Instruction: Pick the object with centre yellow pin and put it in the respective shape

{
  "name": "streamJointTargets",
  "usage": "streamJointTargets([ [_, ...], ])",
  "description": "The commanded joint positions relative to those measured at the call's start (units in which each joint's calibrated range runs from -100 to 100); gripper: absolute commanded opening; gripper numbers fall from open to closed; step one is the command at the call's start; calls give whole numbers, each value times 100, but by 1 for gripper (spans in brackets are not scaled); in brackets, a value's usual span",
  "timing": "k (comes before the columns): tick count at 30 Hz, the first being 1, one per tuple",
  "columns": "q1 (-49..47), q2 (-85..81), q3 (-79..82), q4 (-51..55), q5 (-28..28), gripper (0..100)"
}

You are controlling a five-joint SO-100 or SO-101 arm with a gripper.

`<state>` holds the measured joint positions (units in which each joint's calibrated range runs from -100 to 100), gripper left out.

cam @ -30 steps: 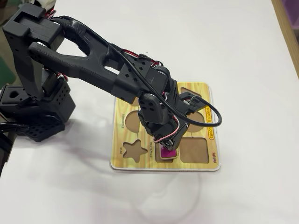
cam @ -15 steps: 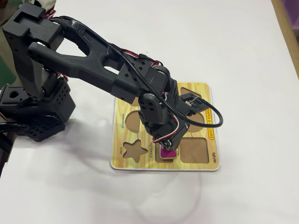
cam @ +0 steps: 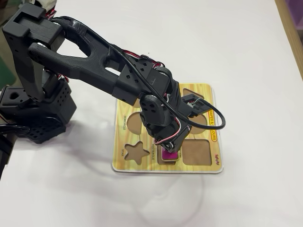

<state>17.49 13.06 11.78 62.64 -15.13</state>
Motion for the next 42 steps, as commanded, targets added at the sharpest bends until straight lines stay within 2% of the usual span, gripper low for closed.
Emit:
streamJointTargets([
  [1,135,-51,-27,-58,17,1],
  [8,272,-51,-27,-58,185,1],
  [42,57,-51,-36,-58,138,1],
])
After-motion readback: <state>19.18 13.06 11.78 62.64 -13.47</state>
